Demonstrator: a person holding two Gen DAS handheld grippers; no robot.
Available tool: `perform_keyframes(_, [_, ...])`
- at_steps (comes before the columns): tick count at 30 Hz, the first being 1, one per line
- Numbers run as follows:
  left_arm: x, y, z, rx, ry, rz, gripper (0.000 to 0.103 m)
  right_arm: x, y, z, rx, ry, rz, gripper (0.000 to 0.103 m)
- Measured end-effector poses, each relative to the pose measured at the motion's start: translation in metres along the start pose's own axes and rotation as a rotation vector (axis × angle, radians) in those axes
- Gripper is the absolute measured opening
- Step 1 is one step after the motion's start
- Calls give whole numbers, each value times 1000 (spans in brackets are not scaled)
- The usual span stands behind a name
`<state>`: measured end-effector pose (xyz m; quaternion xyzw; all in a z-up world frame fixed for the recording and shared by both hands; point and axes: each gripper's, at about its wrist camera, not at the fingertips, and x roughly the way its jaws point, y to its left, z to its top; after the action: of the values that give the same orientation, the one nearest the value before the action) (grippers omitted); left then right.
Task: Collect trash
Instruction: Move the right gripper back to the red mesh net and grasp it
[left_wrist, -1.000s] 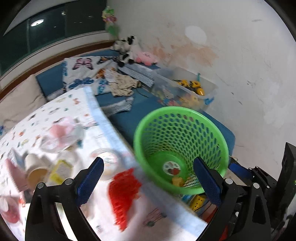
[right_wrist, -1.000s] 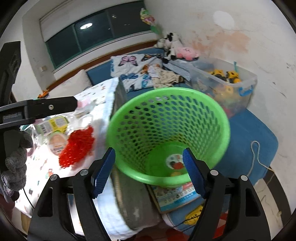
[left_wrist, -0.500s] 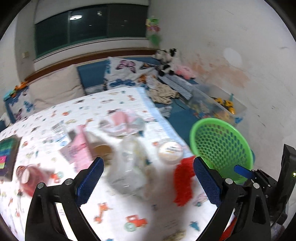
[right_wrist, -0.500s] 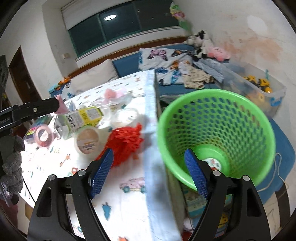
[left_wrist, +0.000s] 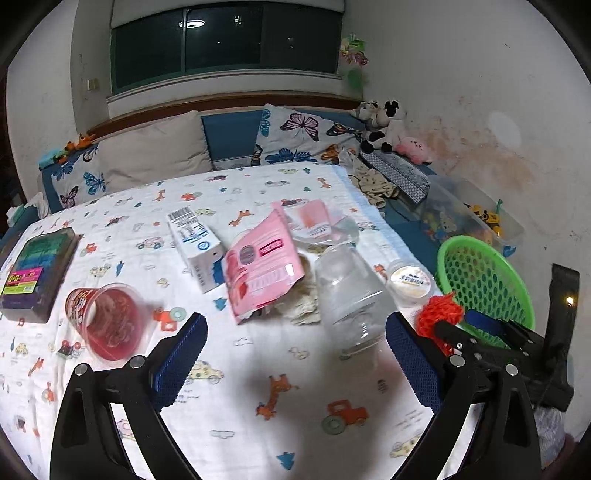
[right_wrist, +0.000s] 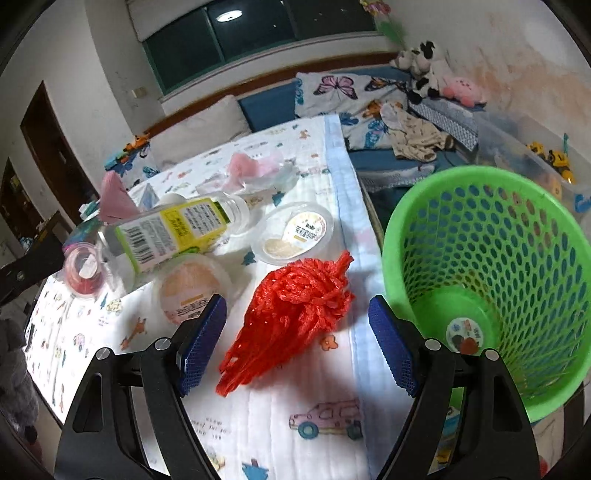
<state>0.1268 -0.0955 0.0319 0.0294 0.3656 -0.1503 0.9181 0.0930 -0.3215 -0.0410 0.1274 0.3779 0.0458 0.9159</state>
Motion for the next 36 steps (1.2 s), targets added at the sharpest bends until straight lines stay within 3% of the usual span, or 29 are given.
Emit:
perform_keyframes(4, [2,0,-3,19,6,-28,94,10,-2,-1,16,29,-2,77])
perform_keyframes(8, [2,-11,-8,71,-12,-63,94,15,-4,-1,20,44,-1,64])
perform_keyframes(13, [9,-27,-15,171,-21,-56,94,17,-4,-2,18,52,6,56])
perform_keyframes(18, [19,-41,-22,275,-42,-16,94,13,-3,-3,14,45,10,56])
perform_keyframes(23, [26,-53,-29,364,-68,27,84,11,-4,-4,16,42,11,56])
perform_keyframes(36, [44,-62,-27,417,-60,53,74,11,-4,-4,17,45,17,55])
